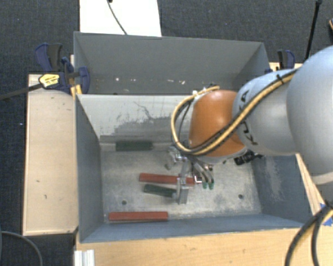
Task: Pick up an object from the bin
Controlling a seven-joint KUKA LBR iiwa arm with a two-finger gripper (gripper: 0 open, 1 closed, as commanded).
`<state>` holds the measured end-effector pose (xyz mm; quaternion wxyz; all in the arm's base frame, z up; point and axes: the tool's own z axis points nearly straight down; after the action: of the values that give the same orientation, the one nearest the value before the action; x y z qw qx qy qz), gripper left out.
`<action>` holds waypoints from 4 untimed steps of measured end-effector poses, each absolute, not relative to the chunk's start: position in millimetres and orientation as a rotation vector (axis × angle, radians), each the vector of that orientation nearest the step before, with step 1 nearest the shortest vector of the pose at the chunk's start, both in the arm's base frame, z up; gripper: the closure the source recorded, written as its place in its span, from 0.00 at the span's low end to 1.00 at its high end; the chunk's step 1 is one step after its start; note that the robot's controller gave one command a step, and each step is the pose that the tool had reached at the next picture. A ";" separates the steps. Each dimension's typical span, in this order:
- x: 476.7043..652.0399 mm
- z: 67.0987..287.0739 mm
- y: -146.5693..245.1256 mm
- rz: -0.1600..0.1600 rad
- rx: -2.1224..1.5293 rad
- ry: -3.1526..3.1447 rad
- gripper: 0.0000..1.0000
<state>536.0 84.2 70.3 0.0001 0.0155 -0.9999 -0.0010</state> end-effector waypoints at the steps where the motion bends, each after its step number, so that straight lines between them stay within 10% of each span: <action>1: 539.7 76.4 85.1 -0.005 0.046 -3.149 1.00; 2: 537.5 71.5 84.2 -0.003 0.042 -3.145 0.00; 3: 538.1 73.6 84.5 -0.004 0.037 -3.148 1.00; 4: 537.5 71.4 84.1 -0.003 0.033 -3.145 0.00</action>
Offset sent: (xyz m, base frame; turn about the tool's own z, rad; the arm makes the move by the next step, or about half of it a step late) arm 0.0000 0.0000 0.0000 0.0000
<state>537.5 84.1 71.4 -0.0020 0.0105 -0.9999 -0.0010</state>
